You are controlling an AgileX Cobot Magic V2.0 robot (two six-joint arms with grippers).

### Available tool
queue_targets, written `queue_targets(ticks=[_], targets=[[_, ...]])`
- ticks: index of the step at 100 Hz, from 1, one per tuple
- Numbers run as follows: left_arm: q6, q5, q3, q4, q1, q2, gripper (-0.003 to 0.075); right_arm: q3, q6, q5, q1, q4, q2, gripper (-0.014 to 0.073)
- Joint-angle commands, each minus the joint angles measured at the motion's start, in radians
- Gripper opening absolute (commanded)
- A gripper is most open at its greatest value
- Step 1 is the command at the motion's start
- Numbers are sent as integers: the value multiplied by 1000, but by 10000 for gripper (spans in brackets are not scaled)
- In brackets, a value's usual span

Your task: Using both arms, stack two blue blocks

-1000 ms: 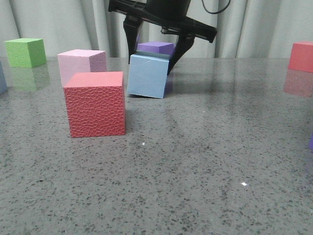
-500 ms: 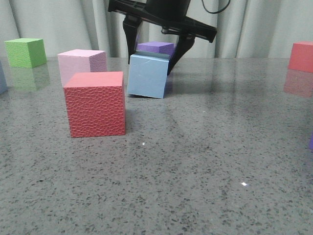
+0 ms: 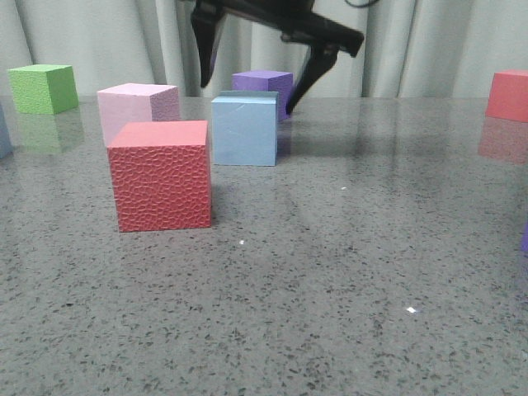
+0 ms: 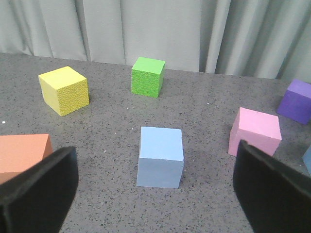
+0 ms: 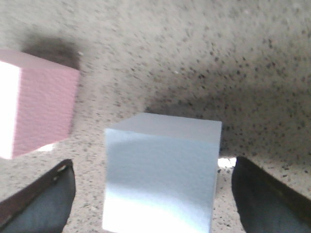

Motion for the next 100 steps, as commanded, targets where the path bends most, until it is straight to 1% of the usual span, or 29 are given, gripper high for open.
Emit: queue_targets(ticks=[1,19,42,60,70,81,100], targets=[[-4,-72,-35,-15,1,9,620,-50,-52,-21,-3,4,-93,644],[-4,-72,-35,-13,-11,9,620,-50,-150,27,-3,-13,-151,644],[-4,-72,-35,-13,-15,9,620,-50,-275,101,-3,-123,-245,644],[-4,-65,-35,-13,-15,9,620,-26,-294,113,-3,-188,-330,644],[-4,-61,-35,-13,-15,9,620,21,-304,105,-3,-201,-390,644],[-4,-58,-35,-13,-15,9,620,97,-312,58,-3,-203,-473,644],[-4,-48,-35,-13,-15,9,620,288,-312,-34,-3,-231,-633,644]])
